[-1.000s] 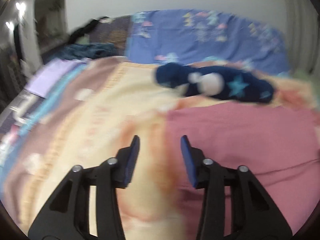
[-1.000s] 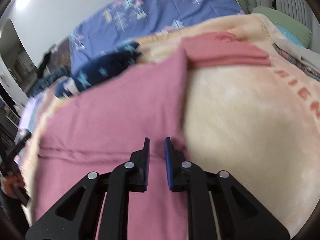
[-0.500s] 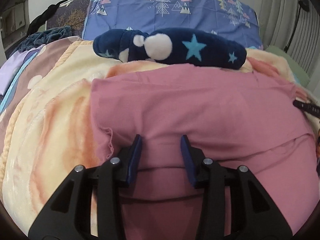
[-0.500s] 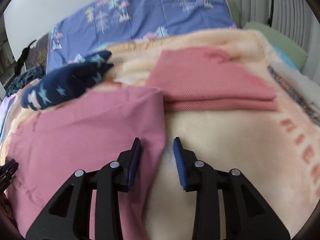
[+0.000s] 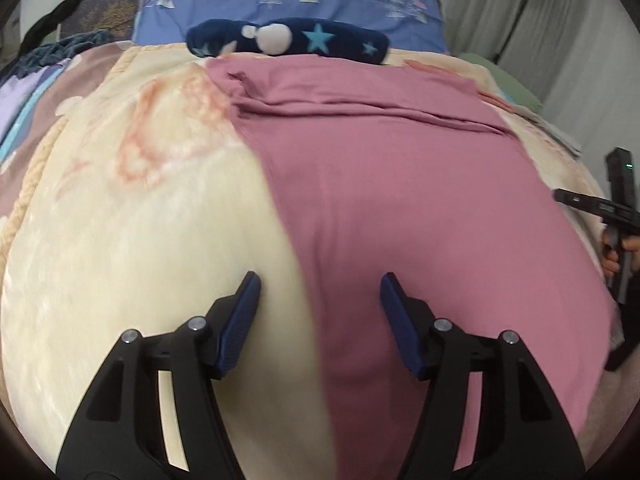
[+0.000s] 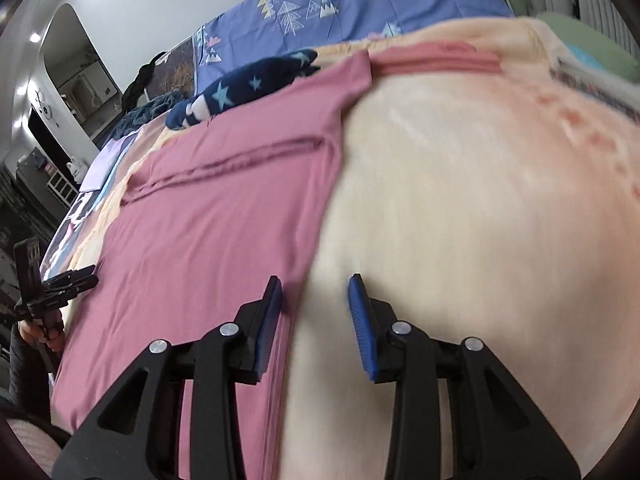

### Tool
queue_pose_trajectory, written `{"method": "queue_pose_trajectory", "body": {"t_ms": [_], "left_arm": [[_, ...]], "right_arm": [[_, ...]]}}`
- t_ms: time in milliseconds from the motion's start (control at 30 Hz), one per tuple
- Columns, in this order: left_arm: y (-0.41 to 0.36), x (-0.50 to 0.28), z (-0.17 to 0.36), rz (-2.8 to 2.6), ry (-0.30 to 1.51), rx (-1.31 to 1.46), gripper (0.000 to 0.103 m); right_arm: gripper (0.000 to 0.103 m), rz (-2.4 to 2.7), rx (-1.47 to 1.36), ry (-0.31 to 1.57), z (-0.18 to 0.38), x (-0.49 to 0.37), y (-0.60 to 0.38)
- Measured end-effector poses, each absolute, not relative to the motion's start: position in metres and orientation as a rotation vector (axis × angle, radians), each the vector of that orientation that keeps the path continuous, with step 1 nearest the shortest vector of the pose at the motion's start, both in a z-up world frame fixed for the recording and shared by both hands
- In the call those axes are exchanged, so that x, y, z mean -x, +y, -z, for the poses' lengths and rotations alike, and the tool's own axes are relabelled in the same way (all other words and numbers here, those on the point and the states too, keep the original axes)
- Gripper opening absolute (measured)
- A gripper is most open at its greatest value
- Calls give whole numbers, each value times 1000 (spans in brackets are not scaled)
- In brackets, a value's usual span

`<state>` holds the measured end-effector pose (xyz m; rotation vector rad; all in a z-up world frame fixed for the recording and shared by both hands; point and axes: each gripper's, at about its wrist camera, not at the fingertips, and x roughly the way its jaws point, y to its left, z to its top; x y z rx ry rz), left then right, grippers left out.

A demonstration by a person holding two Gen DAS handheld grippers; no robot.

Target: Fold small clothes

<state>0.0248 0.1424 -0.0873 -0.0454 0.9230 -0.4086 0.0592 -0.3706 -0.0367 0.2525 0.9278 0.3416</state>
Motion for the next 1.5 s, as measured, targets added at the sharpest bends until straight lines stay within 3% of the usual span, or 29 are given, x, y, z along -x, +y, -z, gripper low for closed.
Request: {"method": "queue_pose_trajectory", "body": {"t_ms": [433,633,733,800,833,867,900,933,1033,1267,1500], "left_arm": [[153,89,91,604,981,104,58],[154,74,102,647,950,239,58],[152,71,102,605,942,253,45],[157,82,99,586,933,235,25],[163,88,99,580,930,253,19],[168,89,99,584,929,284,7],[171,90,99,584,920,314,4],[170,91,96,570,900,325,3],[160,92,70,555,802,289,3],[163,131,-38,631,435,318,3],[152,190,-60,592,369,273,3]], "right_arm": [[36,-615,-463,1009,49,55,-384],[36,-700,-515,991,54,54,-376],[36,-736,-515,1000,51,47,-363],[36,-759,-466,1000,44,58,-360],[32,-763,-448,995,42,64,-362],[21,-762,-444,986,42,70,-366],[13,-758,-455,975,44,72,-369],[3,-748,-481,965,46,71,-373],[2,-756,-598,891,35,63,-383],[2,-834,-542,516,-84,80,-400],[2,-787,-399,384,-118,163,-419]]}}
